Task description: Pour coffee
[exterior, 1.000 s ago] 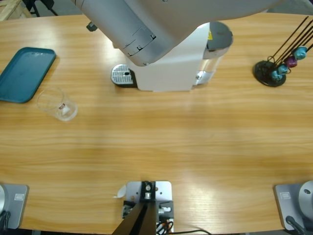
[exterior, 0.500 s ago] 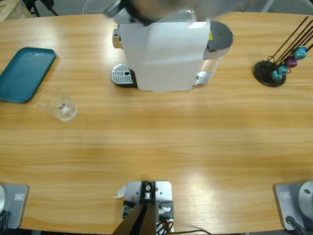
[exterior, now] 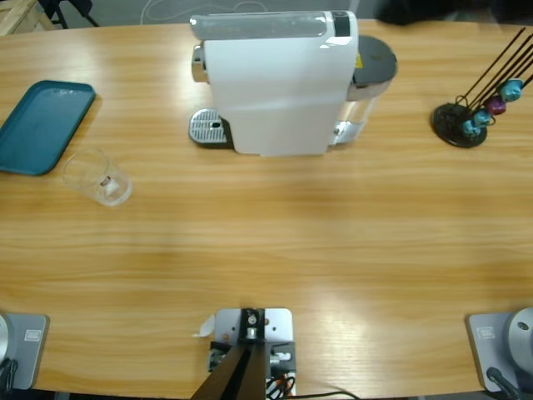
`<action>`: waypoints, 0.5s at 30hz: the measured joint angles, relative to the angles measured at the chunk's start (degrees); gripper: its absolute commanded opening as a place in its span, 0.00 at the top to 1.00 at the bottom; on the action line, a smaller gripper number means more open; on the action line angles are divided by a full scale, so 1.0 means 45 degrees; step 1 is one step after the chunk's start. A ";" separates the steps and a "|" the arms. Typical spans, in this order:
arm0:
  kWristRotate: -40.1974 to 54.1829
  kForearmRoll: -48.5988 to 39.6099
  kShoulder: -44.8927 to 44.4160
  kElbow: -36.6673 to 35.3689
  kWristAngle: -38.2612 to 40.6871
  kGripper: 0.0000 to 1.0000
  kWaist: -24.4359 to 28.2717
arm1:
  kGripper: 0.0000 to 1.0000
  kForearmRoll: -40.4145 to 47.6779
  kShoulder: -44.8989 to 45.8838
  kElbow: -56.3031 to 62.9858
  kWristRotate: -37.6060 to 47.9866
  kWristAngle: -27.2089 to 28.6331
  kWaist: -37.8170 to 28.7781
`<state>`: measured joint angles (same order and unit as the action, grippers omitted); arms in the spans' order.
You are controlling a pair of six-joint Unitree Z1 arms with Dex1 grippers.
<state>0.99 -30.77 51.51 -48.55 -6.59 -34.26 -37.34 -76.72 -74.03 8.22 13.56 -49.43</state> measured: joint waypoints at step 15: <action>0.0168 0.1492 0.0386 0.1516 0.1250 0.17 0.0332 | 0.00 0.0215 0.4786 0.5923 0.0840 -0.1029 0.1676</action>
<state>1.75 -24.05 53.24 -41.72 -0.97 -32.77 -36.38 -55.18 -47.38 12.00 8.93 -41.89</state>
